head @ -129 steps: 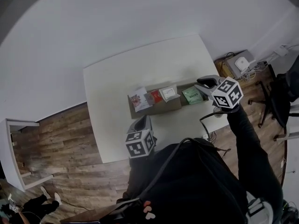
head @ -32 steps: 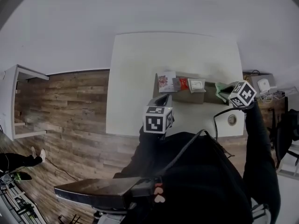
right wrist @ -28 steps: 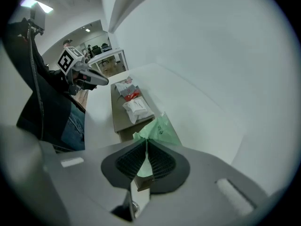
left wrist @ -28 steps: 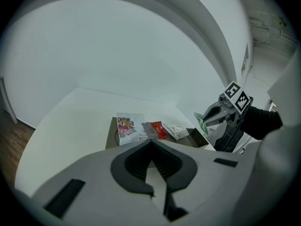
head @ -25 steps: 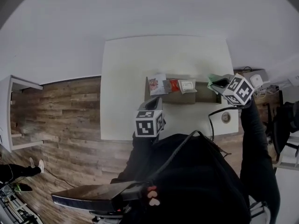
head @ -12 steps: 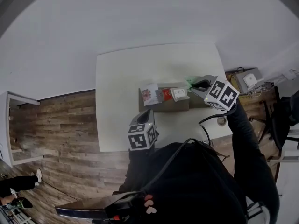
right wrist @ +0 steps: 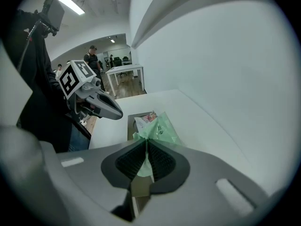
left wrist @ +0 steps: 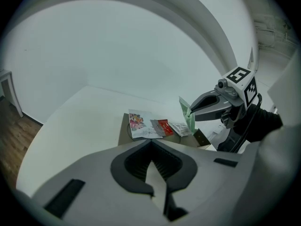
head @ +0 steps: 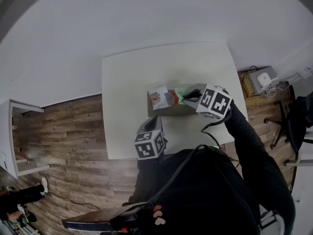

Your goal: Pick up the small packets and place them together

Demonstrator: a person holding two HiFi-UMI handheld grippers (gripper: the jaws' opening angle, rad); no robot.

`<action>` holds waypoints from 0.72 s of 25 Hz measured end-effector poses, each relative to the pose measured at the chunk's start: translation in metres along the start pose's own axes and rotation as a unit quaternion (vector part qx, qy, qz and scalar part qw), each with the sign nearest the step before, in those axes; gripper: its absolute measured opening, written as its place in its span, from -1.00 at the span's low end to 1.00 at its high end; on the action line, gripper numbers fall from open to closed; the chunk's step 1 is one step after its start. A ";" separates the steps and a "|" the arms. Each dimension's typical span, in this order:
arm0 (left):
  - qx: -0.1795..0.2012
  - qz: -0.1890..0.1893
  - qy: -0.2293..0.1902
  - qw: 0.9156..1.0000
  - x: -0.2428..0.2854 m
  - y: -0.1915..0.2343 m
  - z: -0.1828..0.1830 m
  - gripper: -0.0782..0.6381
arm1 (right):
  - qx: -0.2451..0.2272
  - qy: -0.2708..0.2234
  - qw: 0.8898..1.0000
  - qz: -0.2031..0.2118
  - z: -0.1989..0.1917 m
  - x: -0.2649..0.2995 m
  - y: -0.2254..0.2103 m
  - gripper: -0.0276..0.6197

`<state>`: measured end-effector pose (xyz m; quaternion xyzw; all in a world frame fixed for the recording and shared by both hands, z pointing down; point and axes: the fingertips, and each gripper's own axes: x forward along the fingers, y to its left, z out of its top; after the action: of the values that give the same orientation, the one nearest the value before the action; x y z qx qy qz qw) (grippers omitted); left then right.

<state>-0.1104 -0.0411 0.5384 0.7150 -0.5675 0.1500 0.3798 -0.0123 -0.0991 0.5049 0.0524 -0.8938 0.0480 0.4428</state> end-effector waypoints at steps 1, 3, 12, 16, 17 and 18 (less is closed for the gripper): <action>-0.001 0.001 0.000 1.000 0.000 0.001 -0.001 -0.79 | 0.000 0.001 1.000 0.005 0.001 0.004 0.002 -0.85; -0.004 0.003 0.001 1.000 0.000 0.003 -0.001 -0.78 | -0.001 0.004 1.000 0.015 0.002 0.012 0.005 -0.85; -0.009 0.008 0.004 1.000 -0.002 0.007 -0.004 -0.78 | -0.015 0.024 0.999 0.043 0.002 0.041 0.021 -0.85; -0.011 0.008 0.003 1.000 -0.002 0.007 -0.007 -0.78 | -0.021 0.043 0.998 0.049 -0.002 0.048 0.026 -0.85; -0.011 0.008 0.004 1.000 -0.003 0.007 -0.007 -0.79 | -0.022 0.044 0.997 0.051 -0.002 0.050 0.027 -0.85; -0.011 0.009 0.004 1.000 -0.003 0.007 -0.007 -0.79 | -0.023 0.048 0.997 0.052 -0.002 0.051 0.028 -0.85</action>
<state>-0.1164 -0.0342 0.5438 0.7053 -0.5737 0.1498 0.3886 -0.0457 -0.0736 0.5459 -0.0069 -0.8740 0.0532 0.4829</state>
